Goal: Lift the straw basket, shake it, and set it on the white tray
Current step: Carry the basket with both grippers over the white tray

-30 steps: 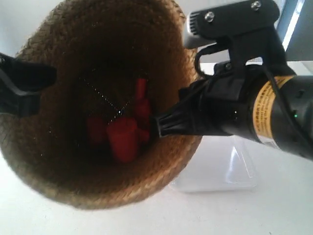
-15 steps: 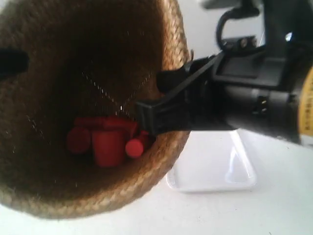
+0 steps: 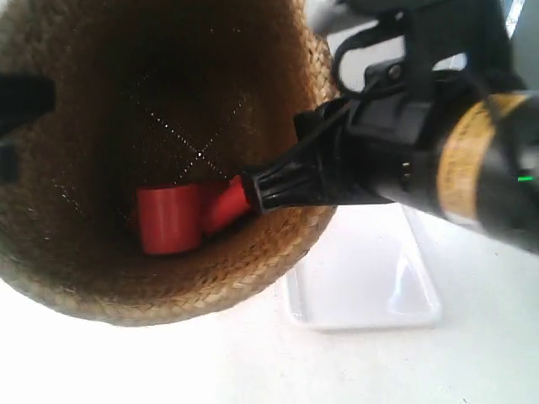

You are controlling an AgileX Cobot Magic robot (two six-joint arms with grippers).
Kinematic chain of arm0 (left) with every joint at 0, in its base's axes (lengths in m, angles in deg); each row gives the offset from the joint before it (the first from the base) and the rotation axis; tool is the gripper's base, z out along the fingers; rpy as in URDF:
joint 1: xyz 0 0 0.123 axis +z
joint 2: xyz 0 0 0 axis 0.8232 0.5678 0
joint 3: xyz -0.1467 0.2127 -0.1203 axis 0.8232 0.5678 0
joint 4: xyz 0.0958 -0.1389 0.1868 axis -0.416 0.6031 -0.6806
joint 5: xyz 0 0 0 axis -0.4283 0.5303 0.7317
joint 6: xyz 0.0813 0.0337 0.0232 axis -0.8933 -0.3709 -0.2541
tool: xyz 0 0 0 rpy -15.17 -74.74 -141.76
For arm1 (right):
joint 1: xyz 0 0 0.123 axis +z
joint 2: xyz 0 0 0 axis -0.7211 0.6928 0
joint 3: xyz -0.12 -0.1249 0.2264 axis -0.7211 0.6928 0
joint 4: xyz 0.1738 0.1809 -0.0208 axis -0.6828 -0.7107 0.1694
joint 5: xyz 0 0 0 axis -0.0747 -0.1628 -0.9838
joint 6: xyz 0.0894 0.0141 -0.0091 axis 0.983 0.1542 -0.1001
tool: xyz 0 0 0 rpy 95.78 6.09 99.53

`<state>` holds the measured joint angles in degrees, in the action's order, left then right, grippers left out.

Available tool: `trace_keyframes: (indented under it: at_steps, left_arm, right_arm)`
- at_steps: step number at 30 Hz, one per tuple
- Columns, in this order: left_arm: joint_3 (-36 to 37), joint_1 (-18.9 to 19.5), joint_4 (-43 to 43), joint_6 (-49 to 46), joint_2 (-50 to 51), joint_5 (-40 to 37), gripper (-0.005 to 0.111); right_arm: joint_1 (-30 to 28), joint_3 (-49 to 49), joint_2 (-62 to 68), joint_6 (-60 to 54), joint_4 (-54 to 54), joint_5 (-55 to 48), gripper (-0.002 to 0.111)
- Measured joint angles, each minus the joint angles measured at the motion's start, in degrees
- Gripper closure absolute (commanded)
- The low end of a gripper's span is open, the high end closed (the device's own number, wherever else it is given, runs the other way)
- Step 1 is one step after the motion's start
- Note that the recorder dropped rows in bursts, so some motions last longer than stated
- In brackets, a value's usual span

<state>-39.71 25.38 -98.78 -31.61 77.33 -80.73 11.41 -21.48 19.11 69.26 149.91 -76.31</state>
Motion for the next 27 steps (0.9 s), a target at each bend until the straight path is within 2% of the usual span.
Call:
trace_keyframes:
  at_steps: [2, 4, 6, 7, 8, 10, 12, 14, 17, 20, 23, 25, 27]
  left_arm:
    - [0.00, 0.05, 1.19, 0.88, 2.93, -2.25, 0.107]
    - [-1.04, -1.60, 3.85, 0.74, 0.75, -6.82, 0.107]
    - [-1.34, -2.40, 0.94, 0.28, -1.90, -4.09, 0.107]
    - [-1.23, -1.52, -1.69, 0.61, -0.36, -1.00, 0.107]
    - [-1.24, -0.79, -2.63, 1.02, 1.73, 0.24, 0.107]
    - [-2.34, -0.68, -1.03, 1.50, 4.16, -5.00, 0.107]
    - [-3.31, -1.88, 0.19, 1.71, 0.33, -8.46, 0.107]
    - [-3.32, -2.00, -1.99, 2.75, -1.74, -6.82, 0.107]
    - [-1.87, -0.22, -7.40, 7.07, 0.81, -2.40, 0.107]
    - [-2.29, -0.07, -6.66, 9.65, 3.70, -5.52, 0.107]
    - [-4.00, -1.44, -6.04, 10.02, -0.19, -8.42, 0.107]
    - [-4.30, -1.82, -8.08, 10.58, -2.46, -7.41, 0.107]
    - [-3.38, -1.53, -10.76, 12.07, -1.49, -5.31, 0.107]
  right_arm:
    - [-0.78, -0.47, 2.06, -1.48, -4.56, -0.87, 0.108]
    - [1.60, -1.45, -0.88, -6.56, -13.28, 3.36, 0.108]
    - [2.31, -1.19, -2.72, -2.27, -5.43, 3.22, 0.108]
    - [0.65, -0.24, -1.03, 2.10, 0.57, 0.01, 0.108]
    - [-1.03, 0.03, 0.95, 3.48, 1.48, -1.32, 0.108]
    - [-0.36, 0.03, 0.81, 1.71, -5.76, 1.22, 0.108]
    - [2.57, -0.26, -3.74, 0.43, -8.50, 4.67, 0.108]
    - [3.47, -0.32, -5.59, 2.43, -3.31, 3.10, 0.108]
    - [0.33, 0.15, -2.86, 4.83, 4.23, -3.66, 0.108]
    - [-0.21, -0.84, -1.39, -1.62, -4.97, -2.39, 0.108]
    - [1.89, -1.51, -5.54, -6.01, -12.06, 3.42, 0.108]
    - [2.30, -1.27, -6.73, -4.79, -7.76, 4.85, 0.108]
    - [0.35, -0.30, -4.90, -0.13, -0.69, 1.82, 0.108]
